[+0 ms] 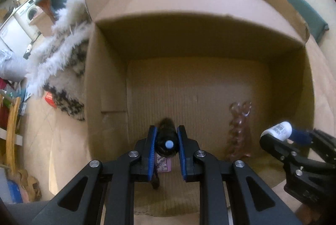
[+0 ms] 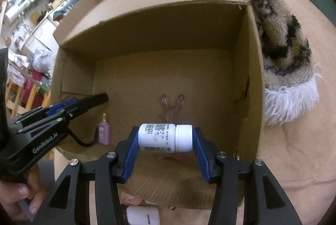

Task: Organize rigid objects
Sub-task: 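Lower the flashlight and pill bottle into the box and open both grippers, then withdraw both grippers from the box toward the remaining items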

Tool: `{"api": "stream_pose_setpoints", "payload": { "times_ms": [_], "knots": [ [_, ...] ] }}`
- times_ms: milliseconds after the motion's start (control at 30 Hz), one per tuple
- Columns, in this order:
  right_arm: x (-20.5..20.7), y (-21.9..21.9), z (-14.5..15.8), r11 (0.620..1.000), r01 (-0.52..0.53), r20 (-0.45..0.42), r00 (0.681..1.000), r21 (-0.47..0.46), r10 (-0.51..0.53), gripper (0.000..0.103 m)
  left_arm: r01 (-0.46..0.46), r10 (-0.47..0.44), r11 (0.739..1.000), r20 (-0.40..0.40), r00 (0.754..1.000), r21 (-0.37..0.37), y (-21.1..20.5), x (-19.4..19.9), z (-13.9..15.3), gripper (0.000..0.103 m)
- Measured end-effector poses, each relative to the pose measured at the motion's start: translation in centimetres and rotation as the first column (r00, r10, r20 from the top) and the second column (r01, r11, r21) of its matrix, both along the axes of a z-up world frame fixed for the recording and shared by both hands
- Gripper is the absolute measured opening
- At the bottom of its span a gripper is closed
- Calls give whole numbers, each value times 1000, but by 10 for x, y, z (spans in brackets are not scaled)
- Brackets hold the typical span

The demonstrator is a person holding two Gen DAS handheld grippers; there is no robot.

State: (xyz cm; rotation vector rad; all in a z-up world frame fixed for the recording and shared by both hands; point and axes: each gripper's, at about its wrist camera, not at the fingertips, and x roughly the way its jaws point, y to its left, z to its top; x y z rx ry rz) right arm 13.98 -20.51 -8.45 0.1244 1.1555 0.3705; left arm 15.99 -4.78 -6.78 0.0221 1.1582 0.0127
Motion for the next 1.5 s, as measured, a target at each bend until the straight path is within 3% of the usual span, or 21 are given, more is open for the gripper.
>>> {"api": "stream_pose_setpoints", "payload": {
  "times_ms": [233,700,800,833,900,933,967,1033,1100,1500],
  "knots": [
    [-1,10,-6,999,-17,-9,1000,-28,17,52,8,-7,1000,-8,1000,22,-4,-1,-10,17],
    [4,-4,7,998,15,19,1000,66,-16,53,9,-7,999,-40,999,50,-15,-1,-9,18],
    [4,-12,16,992,38,50,998,116,-44,66,14,-11,999,-55,998,51,-17,-3,-10,18],
    [4,-14,19,990,46,59,997,135,-55,72,16,-13,999,-57,998,50,-17,-3,-9,21],
    [4,-20,25,983,63,79,994,170,-77,79,20,-18,999,-54,998,49,-20,-6,-7,39],
    [3,-21,27,980,68,84,993,186,-85,80,19,-17,999,-48,999,48,-17,-7,-5,58],
    [3,-23,29,976,74,86,992,203,-93,81,18,-16,999,-31,999,46,-17,-9,-1,67],
    [3,-26,31,972,84,91,990,218,-106,92,14,-13,999,-14,1000,47,-17,-12,5,68],
    [4,-28,33,971,90,95,989,222,-113,96,17,-16,999,-14,1000,48,-20,-13,8,68],
    [-2,-27,36,973,86,104,988,214,-110,96,-14,13,999,11,1000,43,-13,-23,27,68]
  ]
}}
